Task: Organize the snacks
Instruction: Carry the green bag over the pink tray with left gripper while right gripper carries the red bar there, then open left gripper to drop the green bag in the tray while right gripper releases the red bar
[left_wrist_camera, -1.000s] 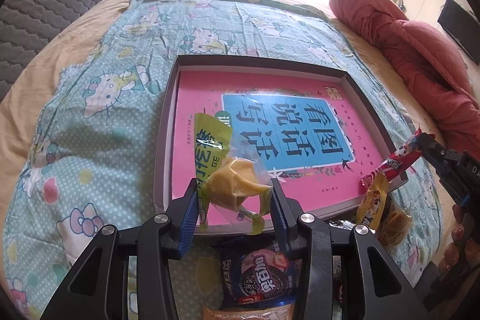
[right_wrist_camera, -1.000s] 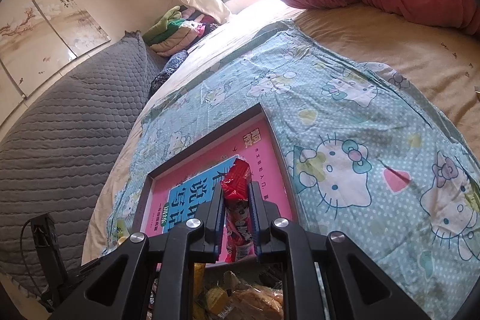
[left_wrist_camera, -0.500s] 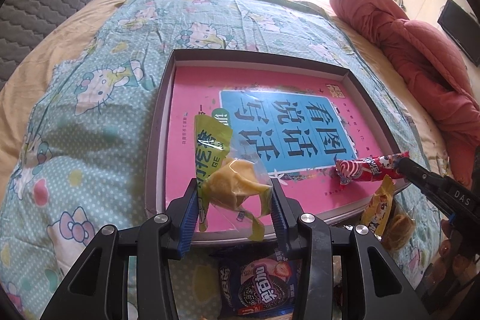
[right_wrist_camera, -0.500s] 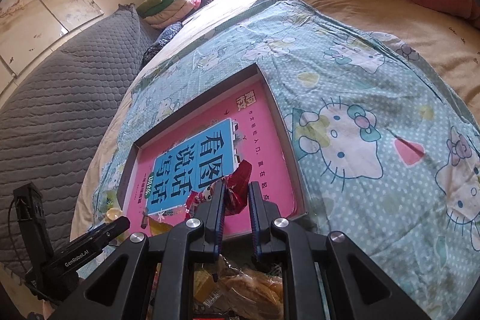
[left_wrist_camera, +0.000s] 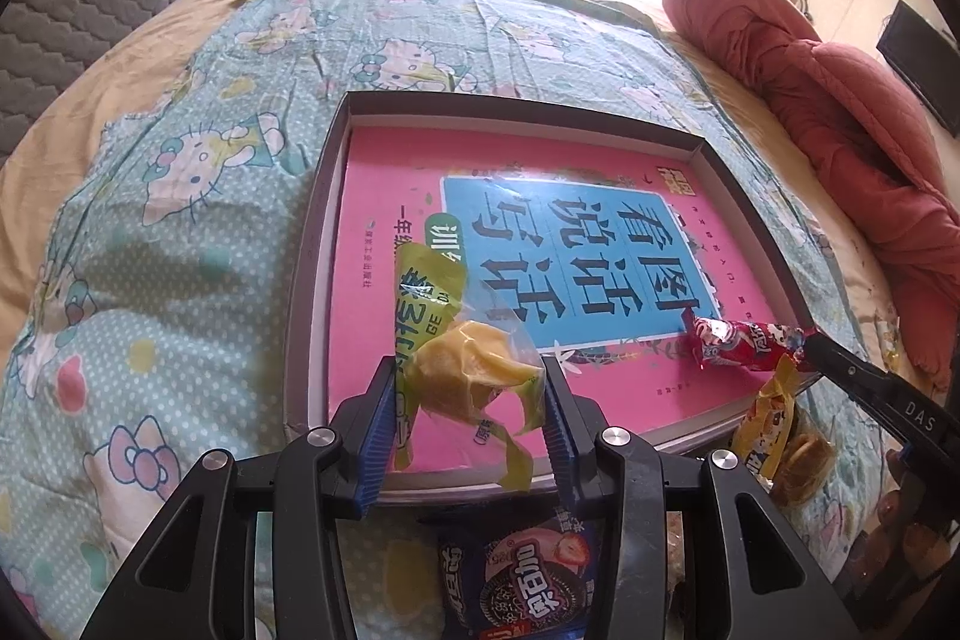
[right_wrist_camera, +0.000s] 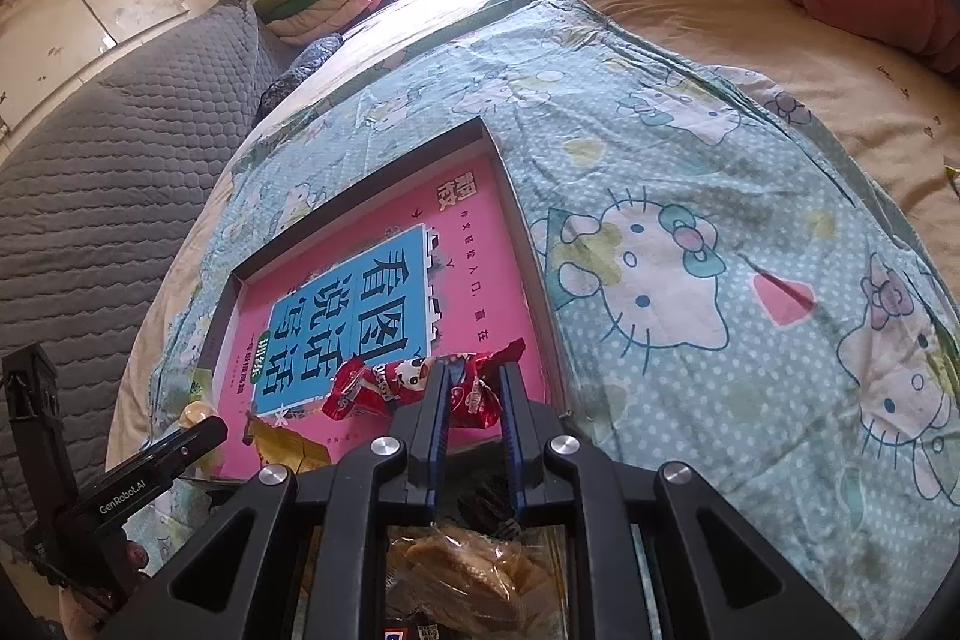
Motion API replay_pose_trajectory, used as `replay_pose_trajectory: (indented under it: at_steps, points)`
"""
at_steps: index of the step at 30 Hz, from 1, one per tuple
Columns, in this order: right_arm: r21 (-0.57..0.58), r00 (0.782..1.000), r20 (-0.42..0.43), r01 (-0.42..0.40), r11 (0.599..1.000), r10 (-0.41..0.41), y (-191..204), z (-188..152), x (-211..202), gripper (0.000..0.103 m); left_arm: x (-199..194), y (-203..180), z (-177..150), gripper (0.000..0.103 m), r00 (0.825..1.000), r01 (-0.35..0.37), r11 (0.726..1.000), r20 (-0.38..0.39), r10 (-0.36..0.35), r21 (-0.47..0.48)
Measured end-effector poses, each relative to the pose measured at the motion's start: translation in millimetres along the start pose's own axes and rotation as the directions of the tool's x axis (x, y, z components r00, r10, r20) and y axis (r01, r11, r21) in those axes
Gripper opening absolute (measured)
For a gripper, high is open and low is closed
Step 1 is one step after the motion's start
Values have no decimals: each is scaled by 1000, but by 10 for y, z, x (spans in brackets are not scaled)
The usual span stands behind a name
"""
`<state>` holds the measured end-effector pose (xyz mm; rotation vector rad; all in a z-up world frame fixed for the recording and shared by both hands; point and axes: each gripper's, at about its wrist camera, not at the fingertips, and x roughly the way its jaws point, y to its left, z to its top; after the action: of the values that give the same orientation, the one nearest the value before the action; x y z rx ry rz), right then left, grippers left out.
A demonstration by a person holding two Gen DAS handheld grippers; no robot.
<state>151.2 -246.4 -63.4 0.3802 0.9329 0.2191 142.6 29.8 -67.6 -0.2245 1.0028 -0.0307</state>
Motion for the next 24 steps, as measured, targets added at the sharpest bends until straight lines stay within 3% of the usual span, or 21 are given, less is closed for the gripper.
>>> replay_pose_trajectory:
  at_steps: [14,24]
  points:
    - [-8,1000,20,8,1000,-8,-6,-33,-119,23,90,46,59,49,1000,12,1000,-1,-12,-11]
    - [-18,999,28,27,999,-26,-5,-32,-169,26,100,69,76,57,997,73,996,-7,-73,-42]
